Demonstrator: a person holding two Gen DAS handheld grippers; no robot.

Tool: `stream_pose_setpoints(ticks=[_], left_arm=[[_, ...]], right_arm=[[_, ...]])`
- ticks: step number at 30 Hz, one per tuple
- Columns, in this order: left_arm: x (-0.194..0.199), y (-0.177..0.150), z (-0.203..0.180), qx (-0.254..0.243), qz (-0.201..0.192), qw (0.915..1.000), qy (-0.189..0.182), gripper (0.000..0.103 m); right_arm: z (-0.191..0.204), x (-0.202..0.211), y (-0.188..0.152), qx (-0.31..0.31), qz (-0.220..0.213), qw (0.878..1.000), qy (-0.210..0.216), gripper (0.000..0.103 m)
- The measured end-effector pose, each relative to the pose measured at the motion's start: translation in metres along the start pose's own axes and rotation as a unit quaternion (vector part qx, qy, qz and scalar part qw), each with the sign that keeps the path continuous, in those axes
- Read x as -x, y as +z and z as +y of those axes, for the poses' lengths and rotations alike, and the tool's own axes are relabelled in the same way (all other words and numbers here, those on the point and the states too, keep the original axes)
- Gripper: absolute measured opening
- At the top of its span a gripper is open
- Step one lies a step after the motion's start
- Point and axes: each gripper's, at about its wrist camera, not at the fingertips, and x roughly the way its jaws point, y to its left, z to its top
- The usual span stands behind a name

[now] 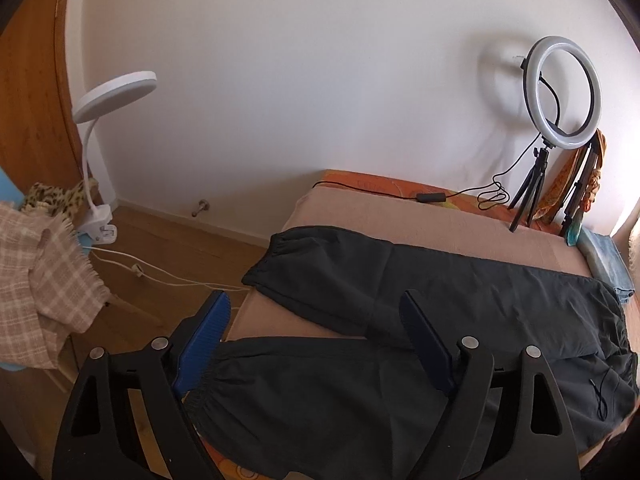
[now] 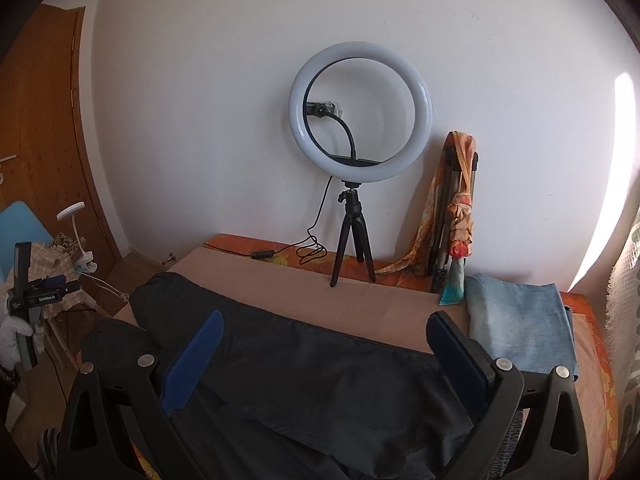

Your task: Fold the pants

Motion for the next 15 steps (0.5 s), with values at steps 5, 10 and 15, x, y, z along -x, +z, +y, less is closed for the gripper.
stream_pose_setpoints(ticks=[5,10,15], left_arm=[[-0.062,0.018,0.008,0.016,0.051,0.9984,-0.019,0.07],[-0.122,0.029,-0.001,0.029,0.093,0.9942,-0.046,0.064],[-0.172,0.03,-0.011,0.045,0.126,0.989,-0.062,0.054]], right_arm=[[0.014,-0.091,0.001,0.03,0.075,0.995,0.057,0.1],[0.025,-0.181,-0.009,0.065,0.13,0.984,0.098,0.088],[0.028,-0.265,-0.024,0.092,0.193,0.969,0.126,0.072]])
